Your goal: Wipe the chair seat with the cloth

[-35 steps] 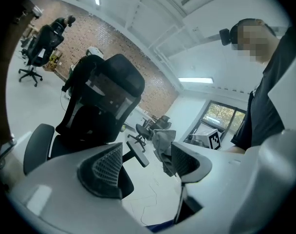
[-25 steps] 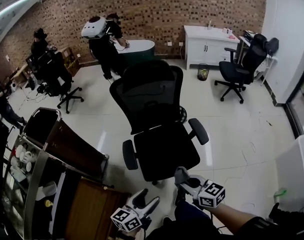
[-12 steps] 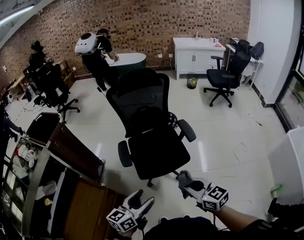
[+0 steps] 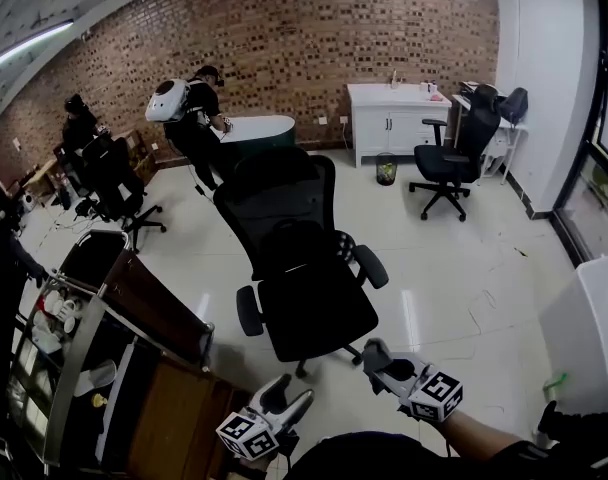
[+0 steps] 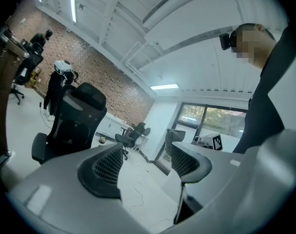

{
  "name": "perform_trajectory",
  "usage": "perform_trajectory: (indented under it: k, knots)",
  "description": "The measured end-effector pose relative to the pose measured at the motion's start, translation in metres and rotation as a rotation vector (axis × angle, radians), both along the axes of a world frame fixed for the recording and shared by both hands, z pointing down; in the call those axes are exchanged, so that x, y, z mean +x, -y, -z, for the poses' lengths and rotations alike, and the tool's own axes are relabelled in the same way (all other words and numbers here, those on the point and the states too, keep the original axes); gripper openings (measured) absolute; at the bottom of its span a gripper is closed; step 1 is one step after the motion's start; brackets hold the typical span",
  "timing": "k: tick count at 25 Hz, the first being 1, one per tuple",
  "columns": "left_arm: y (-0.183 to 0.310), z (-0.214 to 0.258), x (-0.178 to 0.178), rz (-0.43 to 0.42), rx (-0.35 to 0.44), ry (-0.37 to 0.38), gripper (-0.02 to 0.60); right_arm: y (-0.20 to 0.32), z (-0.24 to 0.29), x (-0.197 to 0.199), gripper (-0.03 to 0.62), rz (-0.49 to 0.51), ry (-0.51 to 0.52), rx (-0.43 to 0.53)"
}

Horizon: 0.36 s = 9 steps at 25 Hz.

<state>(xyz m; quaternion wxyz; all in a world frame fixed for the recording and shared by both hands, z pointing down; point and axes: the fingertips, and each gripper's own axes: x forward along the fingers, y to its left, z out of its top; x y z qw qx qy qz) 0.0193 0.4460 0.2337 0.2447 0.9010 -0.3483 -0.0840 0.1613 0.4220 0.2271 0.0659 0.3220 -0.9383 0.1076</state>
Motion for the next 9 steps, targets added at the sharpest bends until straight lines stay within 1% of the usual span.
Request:
perform_trajectory:
  k: [6, 9]
  knots:
    - [-0.0054, 0.0065, -0.0028, 0.034, 0.005, 0.012, 0.333, 0.0012, 0.0090, 0.0018, 0.029, 0.010, 0.024, 0.022]
    - [-0.0103, 0.0071, -0.0015, 0.031, 0.006, 0.014, 0.333, -0.0021, 0.0102, 0.0051, 0.029, 0.008, 0.026, 0.022]
